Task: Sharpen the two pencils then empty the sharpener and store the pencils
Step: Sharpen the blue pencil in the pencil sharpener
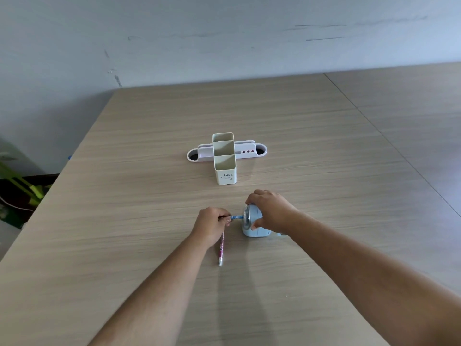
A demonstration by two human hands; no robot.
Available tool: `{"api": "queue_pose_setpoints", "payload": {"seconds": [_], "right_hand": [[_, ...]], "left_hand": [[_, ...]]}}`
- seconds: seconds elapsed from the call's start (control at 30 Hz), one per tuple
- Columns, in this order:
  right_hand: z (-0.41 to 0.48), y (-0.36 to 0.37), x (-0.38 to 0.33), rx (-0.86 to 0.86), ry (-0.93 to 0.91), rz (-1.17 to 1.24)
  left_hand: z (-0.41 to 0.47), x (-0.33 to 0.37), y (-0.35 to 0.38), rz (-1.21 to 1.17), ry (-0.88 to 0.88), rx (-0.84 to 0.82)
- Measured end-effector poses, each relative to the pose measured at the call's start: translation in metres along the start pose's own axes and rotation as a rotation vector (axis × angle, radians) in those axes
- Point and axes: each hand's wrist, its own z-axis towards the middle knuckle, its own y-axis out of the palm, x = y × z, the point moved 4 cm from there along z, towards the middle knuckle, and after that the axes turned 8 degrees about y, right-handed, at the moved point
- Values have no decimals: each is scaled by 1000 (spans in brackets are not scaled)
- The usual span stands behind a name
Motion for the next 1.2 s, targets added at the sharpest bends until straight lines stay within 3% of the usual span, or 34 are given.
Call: {"api": "queue_pose_setpoints", "payload": {"seconds": [0.13, 0.23, 0.4, 0.6, 0.77, 0.87, 1.0, 1.1, 1.2], "right_hand": [[0, 0, 0, -46, -5, -20], [-3, -3, 8, -96, 42, 134], [-7, -24, 60, 164, 264, 361], [-38, 38, 79, -251, 363, 334], [-47, 50, 75, -231, 366, 416], [-45, 21, 70, -249, 241, 257], [-19, -22, 64, -101, 127, 154], [14, -21, 70, -23, 135, 156], [26, 10, 80, -49, 189, 127]], "left_hand": [[3, -2, -3, 90, -12, -61], [6, 9, -4, 220, 23, -147], [12, 53, 4, 486, 209, -191], [28, 82, 49, 766, 346, -314], [31, 79, 57, 757, 292, -250], [30, 78, 56, 738, 244, -208], [29, 75, 55, 768, 257, -197], [30, 72, 56, 751, 257, -208], [31, 71, 56, 704, 232, -198]]}}
